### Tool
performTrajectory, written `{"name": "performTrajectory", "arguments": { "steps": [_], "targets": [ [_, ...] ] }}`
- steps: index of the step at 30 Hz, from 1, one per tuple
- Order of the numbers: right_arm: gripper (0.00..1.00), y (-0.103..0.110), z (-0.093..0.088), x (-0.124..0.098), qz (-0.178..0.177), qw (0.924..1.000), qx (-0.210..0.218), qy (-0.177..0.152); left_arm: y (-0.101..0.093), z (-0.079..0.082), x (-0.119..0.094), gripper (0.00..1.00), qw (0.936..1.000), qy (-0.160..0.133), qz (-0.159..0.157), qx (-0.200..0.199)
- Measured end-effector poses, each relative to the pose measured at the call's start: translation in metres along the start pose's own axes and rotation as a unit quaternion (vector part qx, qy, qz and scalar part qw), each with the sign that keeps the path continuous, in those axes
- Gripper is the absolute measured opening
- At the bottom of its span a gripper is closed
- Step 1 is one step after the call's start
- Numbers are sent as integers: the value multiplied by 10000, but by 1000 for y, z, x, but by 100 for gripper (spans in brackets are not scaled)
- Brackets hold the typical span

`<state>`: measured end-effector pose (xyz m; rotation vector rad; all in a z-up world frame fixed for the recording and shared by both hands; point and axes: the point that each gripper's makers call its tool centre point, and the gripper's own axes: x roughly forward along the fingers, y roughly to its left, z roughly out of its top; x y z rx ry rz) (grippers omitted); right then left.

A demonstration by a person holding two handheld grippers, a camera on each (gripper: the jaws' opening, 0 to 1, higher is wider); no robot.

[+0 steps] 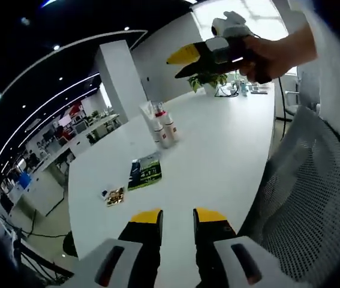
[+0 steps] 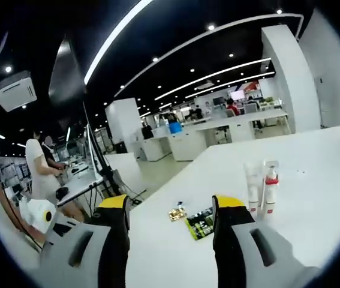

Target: Arrange the skincare products in the storage area until every visible bottle or jar stands upright without overlapping.

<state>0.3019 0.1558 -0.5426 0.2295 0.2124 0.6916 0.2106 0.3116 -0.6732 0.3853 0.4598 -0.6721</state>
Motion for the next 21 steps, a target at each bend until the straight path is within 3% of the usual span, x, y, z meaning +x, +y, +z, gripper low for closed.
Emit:
{"name": "performTrajectory", "arguments": {
  "steps": [10,16,21],
  "targets": [
    [63,8,-10,-11,4,10000,23,50,7,37,-5,24,9984,-388,-79,-406],
    [75,11,-10,-15,15,10000,19,-11,10,47,-1,35,9954,-496,-129,-810],
    [87,13,-11,-17,-6,9999,144,-57,9,51,0,38,9927,-474,-163,-1096]
  ]
}}
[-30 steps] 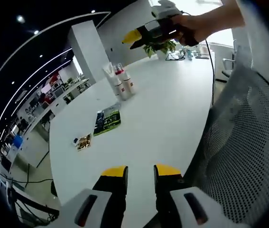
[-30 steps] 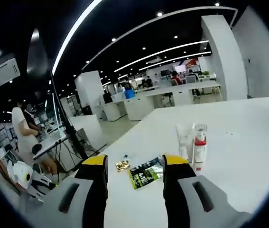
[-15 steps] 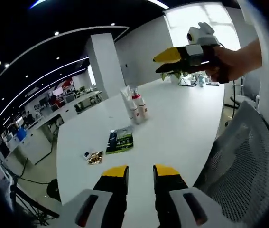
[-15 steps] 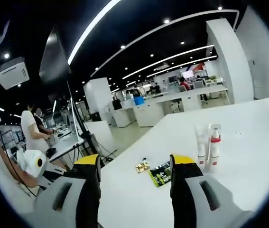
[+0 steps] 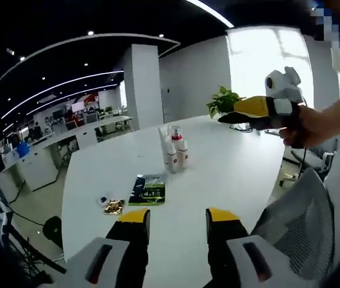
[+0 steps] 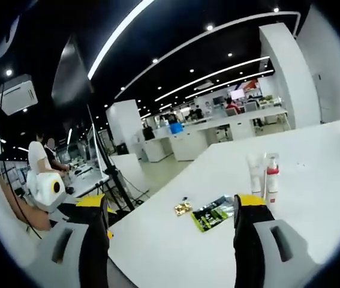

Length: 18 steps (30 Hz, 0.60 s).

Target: Arrange the skincare products in the storage area until every visible bottle or jar stands upright without overlapping.

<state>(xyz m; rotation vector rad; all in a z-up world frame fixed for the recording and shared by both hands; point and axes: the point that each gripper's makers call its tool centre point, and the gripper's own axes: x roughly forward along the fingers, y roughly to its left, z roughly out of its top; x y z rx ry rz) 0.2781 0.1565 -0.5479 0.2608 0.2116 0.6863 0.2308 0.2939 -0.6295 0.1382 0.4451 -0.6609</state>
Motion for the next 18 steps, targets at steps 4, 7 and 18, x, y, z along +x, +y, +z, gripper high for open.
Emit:
{"name": "performTrajectory", "arguments": {
  "steps": [4,7,18],
  "targets": [
    [94,8,-4,-1,67,9998,-160,35,-1,3,0,39,9999,-43,-7,-133],
    [98,11,-6,-2,81,9996,-275,56,2,6,-1,39,9995,-99,54,-302],
    [99,5,-12,-8,-93,9995,-244,185,23,6,10,68,9975,18,240,-666]
  ]
}}
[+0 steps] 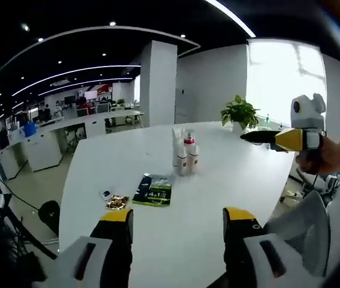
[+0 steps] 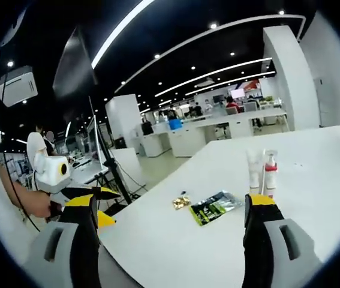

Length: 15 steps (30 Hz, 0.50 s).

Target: Arrange the skincare products in the storage area until every visible bottle or jar stands upright without overlapping.

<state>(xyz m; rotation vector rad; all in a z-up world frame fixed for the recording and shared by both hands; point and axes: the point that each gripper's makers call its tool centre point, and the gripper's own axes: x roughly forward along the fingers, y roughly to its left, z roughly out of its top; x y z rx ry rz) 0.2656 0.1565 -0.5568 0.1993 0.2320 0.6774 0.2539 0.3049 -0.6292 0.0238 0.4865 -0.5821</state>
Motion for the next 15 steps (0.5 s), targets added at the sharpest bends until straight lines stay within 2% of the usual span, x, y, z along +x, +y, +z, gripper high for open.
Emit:
{"name": "performTrajectory", "arguments": {
  "steps": [10,15],
  "targets": [
    [99,-5,-5,-13,-160,9997,-53,187,17,17,31,80,9999,82,60,116],
    [99,-7,-6,-21,-243,9993,-138,258,28,26,54,91,9993,253,44,287]
  ]
}}
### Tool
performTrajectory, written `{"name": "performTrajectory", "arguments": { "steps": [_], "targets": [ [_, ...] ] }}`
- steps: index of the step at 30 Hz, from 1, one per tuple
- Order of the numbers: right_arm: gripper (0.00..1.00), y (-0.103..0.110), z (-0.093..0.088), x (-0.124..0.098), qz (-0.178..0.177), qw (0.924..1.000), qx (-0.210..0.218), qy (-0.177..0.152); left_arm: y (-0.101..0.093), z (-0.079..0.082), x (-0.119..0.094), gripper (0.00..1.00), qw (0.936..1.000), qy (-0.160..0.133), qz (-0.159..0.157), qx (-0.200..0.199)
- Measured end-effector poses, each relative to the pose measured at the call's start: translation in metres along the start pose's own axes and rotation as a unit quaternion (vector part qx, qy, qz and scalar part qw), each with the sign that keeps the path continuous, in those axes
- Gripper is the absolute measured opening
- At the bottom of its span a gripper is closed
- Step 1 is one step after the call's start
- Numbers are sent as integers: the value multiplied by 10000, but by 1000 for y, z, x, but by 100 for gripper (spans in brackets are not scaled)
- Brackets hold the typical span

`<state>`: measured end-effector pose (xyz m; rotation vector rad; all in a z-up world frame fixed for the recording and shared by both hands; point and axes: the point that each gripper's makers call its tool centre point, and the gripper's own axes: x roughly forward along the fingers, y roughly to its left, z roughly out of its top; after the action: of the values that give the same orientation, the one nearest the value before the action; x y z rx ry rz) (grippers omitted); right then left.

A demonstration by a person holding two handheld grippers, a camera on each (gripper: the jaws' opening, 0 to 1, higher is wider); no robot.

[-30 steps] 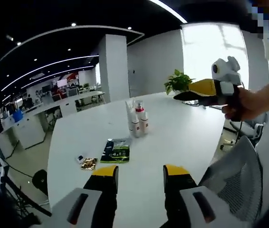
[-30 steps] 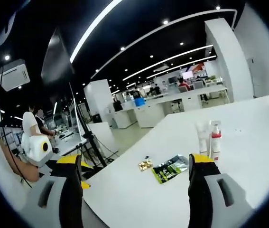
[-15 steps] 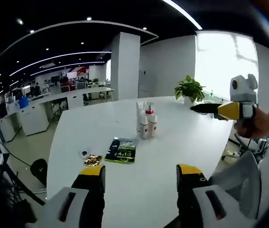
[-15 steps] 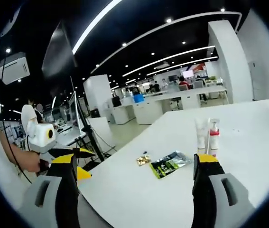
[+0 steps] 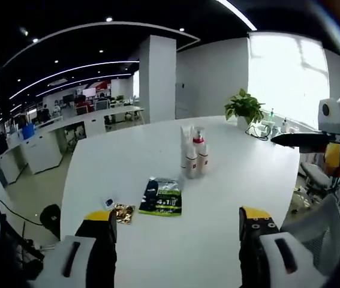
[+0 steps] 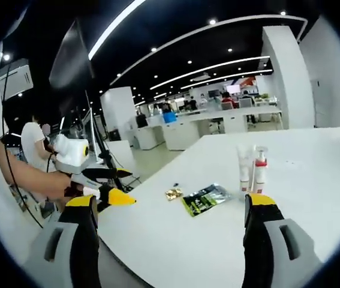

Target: Arrange the skincare products in the storage area until every visible bottle or jar stands upright without overlapping.

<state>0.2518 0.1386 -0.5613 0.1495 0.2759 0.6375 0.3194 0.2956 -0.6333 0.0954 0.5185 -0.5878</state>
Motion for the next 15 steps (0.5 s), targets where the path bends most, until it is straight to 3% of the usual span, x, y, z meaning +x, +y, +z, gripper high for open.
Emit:
{"name": "performTrajectory", "arguments": {
  "steps": [3,6,15],
  "targets": [
    [99,-2,-1,-4,-76,9999,-60,62,8,2,13,92,9994,224,24,269],
    [99,-2,-2,-7,-139,9997,-128,127,13,5,29,99,9988,366,-37,310],
    [99,0,-4,-10,-227,9994,-185,203,27,7,65,100,9963,721,-149,434]
  ]
}}
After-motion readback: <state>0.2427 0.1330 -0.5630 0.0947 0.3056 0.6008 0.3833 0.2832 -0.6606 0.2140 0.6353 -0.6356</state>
